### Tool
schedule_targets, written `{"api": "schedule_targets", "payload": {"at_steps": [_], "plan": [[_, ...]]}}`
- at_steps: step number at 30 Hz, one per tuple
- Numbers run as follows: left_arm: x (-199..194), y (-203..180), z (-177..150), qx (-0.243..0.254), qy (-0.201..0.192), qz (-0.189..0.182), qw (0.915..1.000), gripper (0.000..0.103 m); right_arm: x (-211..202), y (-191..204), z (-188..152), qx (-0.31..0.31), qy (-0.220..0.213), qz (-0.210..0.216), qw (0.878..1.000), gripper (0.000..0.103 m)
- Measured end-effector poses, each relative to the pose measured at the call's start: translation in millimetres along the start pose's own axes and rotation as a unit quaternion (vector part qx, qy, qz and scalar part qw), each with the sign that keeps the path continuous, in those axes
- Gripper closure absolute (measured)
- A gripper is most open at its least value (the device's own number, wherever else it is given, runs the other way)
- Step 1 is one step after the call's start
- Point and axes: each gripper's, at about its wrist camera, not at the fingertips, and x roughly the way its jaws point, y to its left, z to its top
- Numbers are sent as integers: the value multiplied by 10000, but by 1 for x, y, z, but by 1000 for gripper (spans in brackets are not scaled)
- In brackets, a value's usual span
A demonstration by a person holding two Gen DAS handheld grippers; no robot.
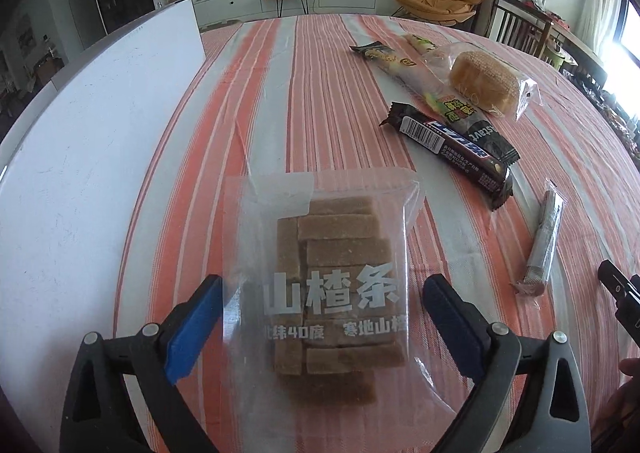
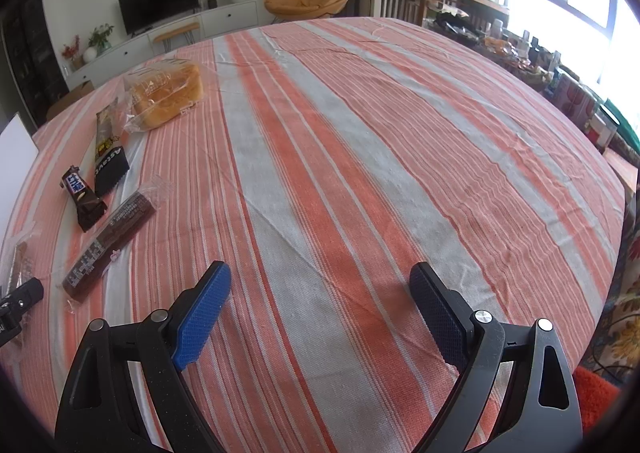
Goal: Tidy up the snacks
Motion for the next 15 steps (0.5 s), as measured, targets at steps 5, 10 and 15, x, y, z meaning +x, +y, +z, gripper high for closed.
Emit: {"api": "schedule_targets", "payload": {"at_steps": [5,10,15], "plan": [[-1,-1,-6,47,-228,-1,9997,0,0,0,0,-1,-1,1,10000,10],[-2,0,-7,42,-258,5,9997,0,0,0,0,-1,-1,2,10000,10],[-2,0,-7,41,-257,5,9997,0,0,0,0,-2,-1,3,10000,10]]}}
